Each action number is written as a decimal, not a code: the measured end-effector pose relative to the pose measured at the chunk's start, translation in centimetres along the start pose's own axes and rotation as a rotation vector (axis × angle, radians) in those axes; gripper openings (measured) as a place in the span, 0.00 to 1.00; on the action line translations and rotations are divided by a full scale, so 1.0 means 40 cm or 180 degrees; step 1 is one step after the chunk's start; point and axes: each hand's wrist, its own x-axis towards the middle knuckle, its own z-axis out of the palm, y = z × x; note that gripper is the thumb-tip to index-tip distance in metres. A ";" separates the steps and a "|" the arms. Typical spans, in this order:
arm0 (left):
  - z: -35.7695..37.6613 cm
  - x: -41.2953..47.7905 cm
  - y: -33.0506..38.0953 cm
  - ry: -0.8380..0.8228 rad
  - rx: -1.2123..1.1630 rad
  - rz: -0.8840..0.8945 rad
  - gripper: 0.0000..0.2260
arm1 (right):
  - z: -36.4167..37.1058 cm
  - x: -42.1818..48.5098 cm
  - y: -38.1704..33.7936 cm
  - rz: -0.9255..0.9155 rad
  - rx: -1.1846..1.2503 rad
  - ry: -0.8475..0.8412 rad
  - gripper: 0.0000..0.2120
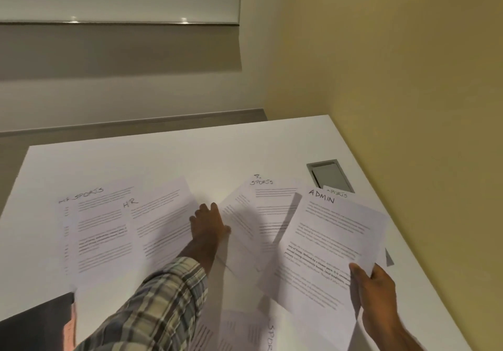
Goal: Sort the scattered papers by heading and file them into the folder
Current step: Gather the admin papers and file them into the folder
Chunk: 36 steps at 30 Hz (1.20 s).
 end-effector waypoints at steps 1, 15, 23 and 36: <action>0.006 0.010 0.011 0.0022 0.0108 -0.0031 0.37 | -0.010 0.012 -0.004 0.0033 0.0026 0.0029 0.14; 0.014 0.040 0.037 0.0006 -0.0714 -0.0570 0.11 | -0.052 0.015 -0.011 0.0215 0.0263 -0.0041 0.14; -0.060 -0.082 -0.020 0.0394 -0.1878 -0.0333 0.04 | -0.057 -0.007 -0.048 0.0060 0.0395 -0.0007 0.17; -0.242 -0.528 -0.280 0.0969 -0.3844 -0.0960 0.07 | 0.114 -0.085 -0.115 -0.0462 0.0211 -0.0890 0.14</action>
